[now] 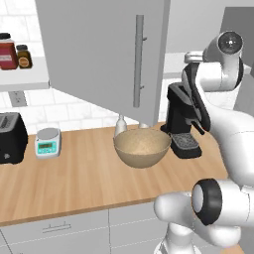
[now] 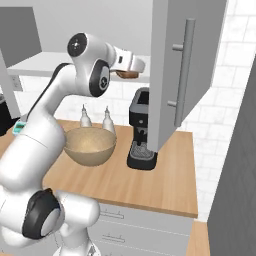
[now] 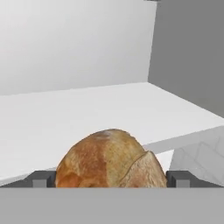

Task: Open the cabinet, pick up the bread from the cabinet and place it in the basket. Then move the basket to the dining counter.

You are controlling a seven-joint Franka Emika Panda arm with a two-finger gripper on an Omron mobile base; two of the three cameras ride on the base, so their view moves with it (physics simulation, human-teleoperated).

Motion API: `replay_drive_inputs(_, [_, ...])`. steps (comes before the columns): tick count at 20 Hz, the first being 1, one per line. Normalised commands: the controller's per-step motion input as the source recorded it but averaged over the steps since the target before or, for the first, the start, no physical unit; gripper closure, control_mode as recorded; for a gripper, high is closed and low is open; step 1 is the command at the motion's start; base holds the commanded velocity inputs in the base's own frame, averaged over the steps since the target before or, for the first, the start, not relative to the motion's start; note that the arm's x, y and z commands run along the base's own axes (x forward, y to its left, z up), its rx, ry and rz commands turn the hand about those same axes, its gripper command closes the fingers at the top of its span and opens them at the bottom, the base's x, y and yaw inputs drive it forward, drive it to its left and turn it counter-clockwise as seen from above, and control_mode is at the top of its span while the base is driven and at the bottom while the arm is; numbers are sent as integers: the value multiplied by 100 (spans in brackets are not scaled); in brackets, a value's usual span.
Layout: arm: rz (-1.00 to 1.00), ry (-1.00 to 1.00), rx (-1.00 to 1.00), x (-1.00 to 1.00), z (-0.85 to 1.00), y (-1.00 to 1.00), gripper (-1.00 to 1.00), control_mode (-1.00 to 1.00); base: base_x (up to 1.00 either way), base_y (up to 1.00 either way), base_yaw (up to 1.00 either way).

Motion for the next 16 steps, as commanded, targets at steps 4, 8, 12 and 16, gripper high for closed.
replay_drive_inputs(4, [0,4,3,-100,8,0,100,-100,0,0,0])
replay_drive_inputs(8, [1,-1,1,-100,-66,27,100,-100,0,0,0])
replay_drive_inputs(12, [2,-6,2,-100,-100,58,100,-100,0,0,0])
replay_drive_inputs(16, [4,1,21,-9,-84,65,100,-100,0,0,0])
